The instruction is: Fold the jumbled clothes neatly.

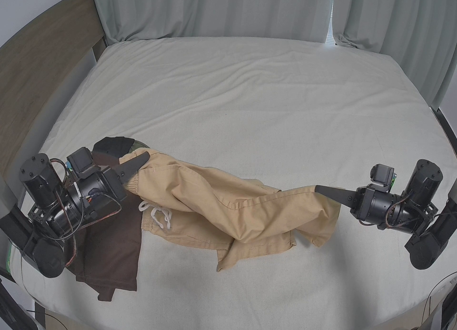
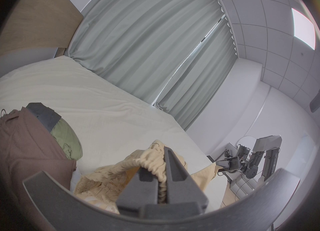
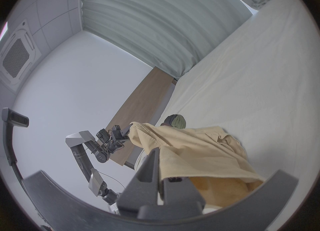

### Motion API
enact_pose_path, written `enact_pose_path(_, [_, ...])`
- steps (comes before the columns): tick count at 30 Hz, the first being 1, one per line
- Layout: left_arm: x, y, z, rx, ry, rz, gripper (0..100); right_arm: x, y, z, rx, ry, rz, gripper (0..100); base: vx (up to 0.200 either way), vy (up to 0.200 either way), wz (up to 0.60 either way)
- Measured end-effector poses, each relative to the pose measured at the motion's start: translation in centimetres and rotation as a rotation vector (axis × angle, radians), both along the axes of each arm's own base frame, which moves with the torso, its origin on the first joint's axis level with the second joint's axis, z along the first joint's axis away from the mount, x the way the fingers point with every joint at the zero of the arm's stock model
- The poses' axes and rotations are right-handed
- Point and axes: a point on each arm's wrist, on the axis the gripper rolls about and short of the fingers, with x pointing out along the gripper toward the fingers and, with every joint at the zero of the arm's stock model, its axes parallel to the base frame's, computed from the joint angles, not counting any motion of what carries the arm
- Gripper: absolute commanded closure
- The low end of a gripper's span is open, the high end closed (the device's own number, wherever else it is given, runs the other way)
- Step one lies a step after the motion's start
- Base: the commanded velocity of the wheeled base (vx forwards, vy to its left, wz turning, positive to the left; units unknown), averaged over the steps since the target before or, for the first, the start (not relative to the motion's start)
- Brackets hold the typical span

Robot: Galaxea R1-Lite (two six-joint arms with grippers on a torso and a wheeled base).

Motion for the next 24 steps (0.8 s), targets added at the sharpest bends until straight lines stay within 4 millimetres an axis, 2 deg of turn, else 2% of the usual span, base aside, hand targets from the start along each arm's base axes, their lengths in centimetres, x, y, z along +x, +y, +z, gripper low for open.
enact_pose_path(10, [0.9,0.1,0.4,-0.009,-0.023,0.009,100,0.3,-0.6,1.4,0.006,-0.074,-0.023,100,0.0,0.0,0.0])
enact_pose_path(24, [1.6,0.8,-0.3,-0.001,-0.003,0.035,100,1.6,-2.3,2.6,0.017,-0.138,-0.097,100,0.0,0.0,0.0])
